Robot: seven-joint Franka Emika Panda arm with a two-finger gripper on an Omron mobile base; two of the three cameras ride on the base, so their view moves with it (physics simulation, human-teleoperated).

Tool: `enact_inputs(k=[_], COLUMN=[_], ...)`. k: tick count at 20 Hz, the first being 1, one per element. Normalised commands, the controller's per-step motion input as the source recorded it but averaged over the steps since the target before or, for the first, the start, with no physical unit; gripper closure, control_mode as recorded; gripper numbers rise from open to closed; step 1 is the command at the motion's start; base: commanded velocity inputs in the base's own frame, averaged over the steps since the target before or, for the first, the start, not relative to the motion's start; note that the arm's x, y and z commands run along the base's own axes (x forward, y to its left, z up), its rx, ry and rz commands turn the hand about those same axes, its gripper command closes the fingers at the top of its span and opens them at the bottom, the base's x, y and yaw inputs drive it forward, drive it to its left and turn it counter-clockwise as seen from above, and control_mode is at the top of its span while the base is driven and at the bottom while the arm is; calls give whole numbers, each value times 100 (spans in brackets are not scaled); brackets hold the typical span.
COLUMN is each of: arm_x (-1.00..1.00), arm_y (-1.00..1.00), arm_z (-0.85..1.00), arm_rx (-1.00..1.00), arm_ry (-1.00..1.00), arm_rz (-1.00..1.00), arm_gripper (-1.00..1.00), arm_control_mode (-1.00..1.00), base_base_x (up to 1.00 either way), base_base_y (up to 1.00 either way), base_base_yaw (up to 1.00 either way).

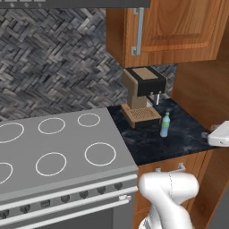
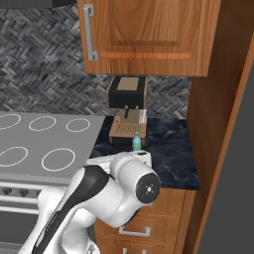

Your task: Take the bottled waters from the counter and place them in the freezer to freeze. Close the freezer door after placing the bottles.

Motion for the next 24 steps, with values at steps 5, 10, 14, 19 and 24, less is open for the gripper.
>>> enact_inputs(k=[5, 10, 14, 19, 24], arm_x=[54, 8, 13, 29, 20], arm_y=[16, 0, -4, 0, -5], arm_z=[-40, -7, -4, -7, -8], arm_rx=[6, 0, 0, -1, 0], arm_ry=[-7, -9, -2, 3, 4], arm_rz=[-3, 0, 0, -8, -11], arm_gripper=[-100, -100, -100, -100, -100], arm_control_mode=[-100, -100, -100, -100, -100], base_base_x=[0, 0, 0, 0, 0], base_base_y=[0, 0, 0, 0, 0], base_base_yaw=[0, 0, 0, 0, 0])
